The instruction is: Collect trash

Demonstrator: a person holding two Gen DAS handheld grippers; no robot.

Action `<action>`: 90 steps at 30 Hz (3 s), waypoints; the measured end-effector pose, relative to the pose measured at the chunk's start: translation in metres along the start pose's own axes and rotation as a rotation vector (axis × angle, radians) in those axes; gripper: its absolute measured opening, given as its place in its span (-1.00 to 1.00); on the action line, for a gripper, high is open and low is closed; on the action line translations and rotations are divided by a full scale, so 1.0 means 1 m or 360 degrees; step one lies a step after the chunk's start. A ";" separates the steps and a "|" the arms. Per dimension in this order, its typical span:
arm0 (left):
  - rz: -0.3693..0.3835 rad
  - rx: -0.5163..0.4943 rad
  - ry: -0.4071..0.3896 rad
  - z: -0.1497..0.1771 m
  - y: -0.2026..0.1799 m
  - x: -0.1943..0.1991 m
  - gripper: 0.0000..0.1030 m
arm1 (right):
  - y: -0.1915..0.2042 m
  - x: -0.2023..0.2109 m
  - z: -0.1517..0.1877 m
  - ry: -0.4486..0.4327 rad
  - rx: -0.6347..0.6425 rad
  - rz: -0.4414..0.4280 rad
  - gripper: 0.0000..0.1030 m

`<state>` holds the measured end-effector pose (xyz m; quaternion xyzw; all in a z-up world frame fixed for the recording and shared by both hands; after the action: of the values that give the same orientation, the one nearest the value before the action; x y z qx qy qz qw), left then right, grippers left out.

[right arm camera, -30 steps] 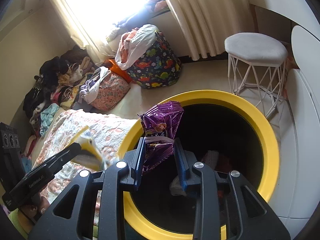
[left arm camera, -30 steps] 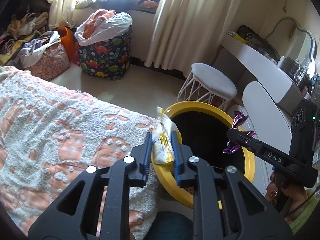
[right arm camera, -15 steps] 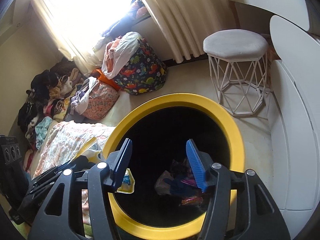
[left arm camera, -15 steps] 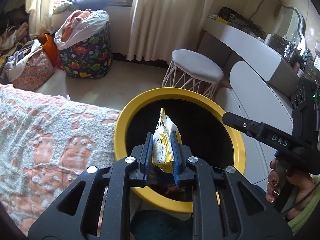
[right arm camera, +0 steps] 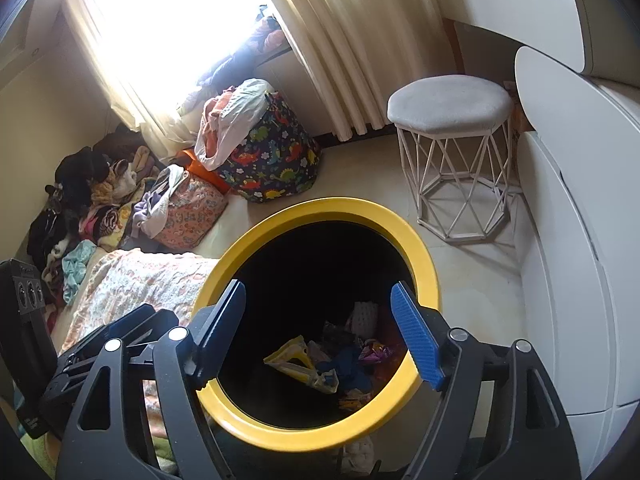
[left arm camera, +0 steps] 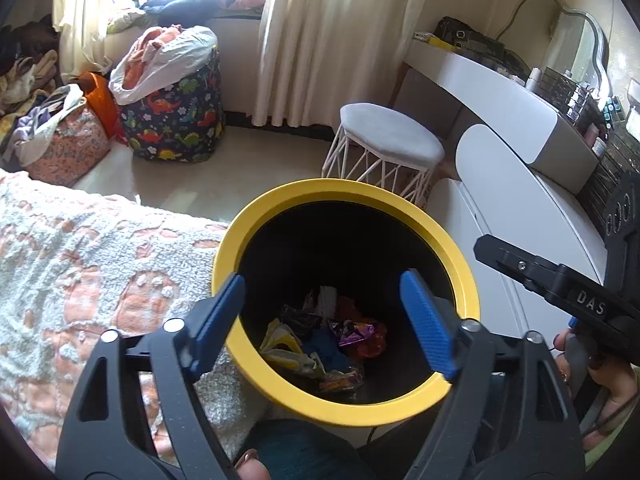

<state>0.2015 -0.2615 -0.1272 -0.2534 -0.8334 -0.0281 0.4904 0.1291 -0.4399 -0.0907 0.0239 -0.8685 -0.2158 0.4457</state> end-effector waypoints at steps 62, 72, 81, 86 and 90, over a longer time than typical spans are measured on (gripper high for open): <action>-0.0415 0.0177 -0.0550 0.101 0.083 0.138 0.79 | 0.104 0.074 0.084 -0.0735 0.0508 0.0218 0.87; -0.0416 0.0176 -0.0554 0.101 0.084 0.138 0.79 | 0.104 0.074 0.085 -0.0740 0.0498 0.0231 0.87; -0.0419 0.0179 -0.0551 0.102 0.084 0.138 0.79 | 0.104 0.074 0.085 -0.0742 0.0489 0.0231 0.87; -0.0419 0.0179 -0.0553 0.102 0.084 0.138 0.79 | 0.104 0.075 0.085 -0.0746 0.0488 0.0232 0.87; -0.0419 0.0178 -0.0553 0.102 0.084 0.138 0.79 | 0.101 0.073 0.085 -0.0741 0.0483 0.0234 0.87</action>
<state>0.1035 -0.1038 -0.0819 -0.1159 -0.9315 -0.0015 0.3449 0.0338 -0.3355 -0.0377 -0.0229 -0.9692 -0.0501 0.2402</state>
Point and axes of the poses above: each gripper's, at about its wrist camera, not at the fingertips, and x roughly against the way its jaws point, y to its left, z to its underside, the point moved 9 cm from there along -x, roughly the way its jaws point, and after that the axes turned 13 degrees about y, right-handed, at the moved point
